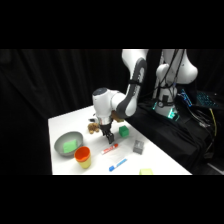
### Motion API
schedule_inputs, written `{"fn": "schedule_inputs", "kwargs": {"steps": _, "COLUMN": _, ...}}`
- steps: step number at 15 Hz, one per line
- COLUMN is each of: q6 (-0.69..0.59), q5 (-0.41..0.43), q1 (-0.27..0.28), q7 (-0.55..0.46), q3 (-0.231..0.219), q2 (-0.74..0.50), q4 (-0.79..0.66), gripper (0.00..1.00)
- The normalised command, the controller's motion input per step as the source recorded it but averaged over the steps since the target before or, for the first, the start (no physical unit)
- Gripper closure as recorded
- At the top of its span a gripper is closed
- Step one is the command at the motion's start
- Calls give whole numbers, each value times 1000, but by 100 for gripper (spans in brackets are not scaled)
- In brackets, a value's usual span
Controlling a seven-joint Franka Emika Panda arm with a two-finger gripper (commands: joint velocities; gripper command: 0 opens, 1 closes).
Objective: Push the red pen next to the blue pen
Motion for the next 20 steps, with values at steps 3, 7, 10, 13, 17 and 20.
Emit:
{"fn": "schedule_inputs", "kwargs": {"steps": 3, "q6": 168, "q5": -108, "q1": 78, "q7": 90, "q3": -29, "q2": 163, "q4": 130, "gripper": 0}}
{"fn": "schedule_inputs", "kwargs": {"steps": 7, "q6": 142, "q5": -128, "q1": 83, "q7": 107, "q3": -59, "q2": 117, "q4": 133, "gripper": 0}}
{"fn": "schedule_inputs", "kwargs": {"steps": 10, "q6": 107, "q5": -153, "q1": 119, "q7": 149, "q3": -85, "q2": 72, "q4": 101, "gripper": 0}}
{"fn": "schedule_inputs", "kwargs": {"steps": 13, "q6": 93, "q5": -199, "q1": 264, "q7": 258, "q3": -95, "q2": 35, "q4": 19, "gripper": 0}}
{"fn": "schedule_inputs", "kwargs": {"steps": 17, "q6": 73, "q5": -216, "q1": 368, "q7": 336, "q3": -120, "q2": 28, "q4": -14, "gripper": 0}}
{"fn": "schedule_inputs", "kwargs": {"steps": 20, "q6": 46, "q5": -207, "q1": 339, "q7": 322, "q3": -136, "q2": 40, "q4": -7, "gripper": 0}}
